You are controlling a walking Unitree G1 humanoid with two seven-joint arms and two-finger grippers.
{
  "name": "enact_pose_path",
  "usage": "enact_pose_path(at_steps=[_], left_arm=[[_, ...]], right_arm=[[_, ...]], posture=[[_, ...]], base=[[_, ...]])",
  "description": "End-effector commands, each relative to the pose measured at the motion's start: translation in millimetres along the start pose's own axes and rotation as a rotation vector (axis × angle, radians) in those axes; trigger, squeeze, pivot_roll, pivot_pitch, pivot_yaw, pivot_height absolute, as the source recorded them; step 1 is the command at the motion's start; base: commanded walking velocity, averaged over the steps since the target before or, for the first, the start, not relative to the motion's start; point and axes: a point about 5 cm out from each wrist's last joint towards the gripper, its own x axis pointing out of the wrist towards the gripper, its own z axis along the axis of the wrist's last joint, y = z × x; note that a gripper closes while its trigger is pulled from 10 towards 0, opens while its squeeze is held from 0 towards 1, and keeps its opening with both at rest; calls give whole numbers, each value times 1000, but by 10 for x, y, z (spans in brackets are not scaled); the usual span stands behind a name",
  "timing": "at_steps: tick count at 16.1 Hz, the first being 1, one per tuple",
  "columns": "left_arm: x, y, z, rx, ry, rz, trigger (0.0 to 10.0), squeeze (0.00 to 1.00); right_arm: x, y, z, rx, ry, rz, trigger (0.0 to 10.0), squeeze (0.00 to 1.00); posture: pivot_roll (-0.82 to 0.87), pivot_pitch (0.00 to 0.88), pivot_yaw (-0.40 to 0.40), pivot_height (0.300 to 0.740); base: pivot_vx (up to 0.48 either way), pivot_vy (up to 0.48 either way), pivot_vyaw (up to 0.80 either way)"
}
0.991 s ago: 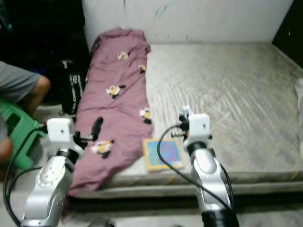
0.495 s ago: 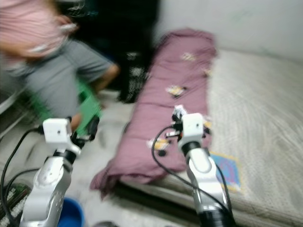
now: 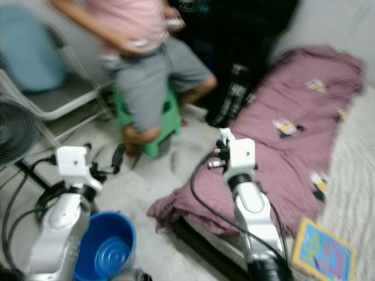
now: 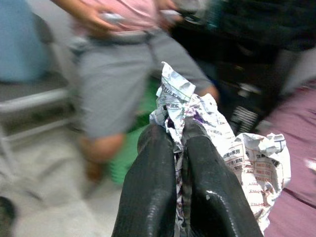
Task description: Clean up the room
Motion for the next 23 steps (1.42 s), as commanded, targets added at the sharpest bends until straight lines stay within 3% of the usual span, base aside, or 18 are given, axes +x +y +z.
enact_pose_path(at_steps=[1, 8, 13, 18, 23], left_arm=[[11, -5, -2, -7, 5, 4, 10000, 0], [-55, 31, -24, 6, 9, 29, 10000, 0], [-206, 121, -55, 4, 11, 112, 10000, 0], [-118, 64, -34, 10, 14, 52, 10000, 0], [-78, 18, -30, 3, 17, 14, 10000, 0]], right_arm=[[6, -9, 6, -7, 0, 1, 10000, 0], [23, -1, -36, -3, 13, 17, 10000, 0], [172, 143, -14, 17, 18, 102, 10000, 0], [106, 90, -52, 9, 14, 63, 10000, 0], [87, 84, -44, -2, 10, 55, 10000, 0]], posture=[[6, 10, 11, 740], [57, 2, -28, 740], [107, 4, -80, 740], [72, 5, -33, 740], [55, 9, -23, 740]], base=[[0, 0, 800], [0, 0, 800], [0, 0, 0], [0, 0, 0], [0, 0, 800]])
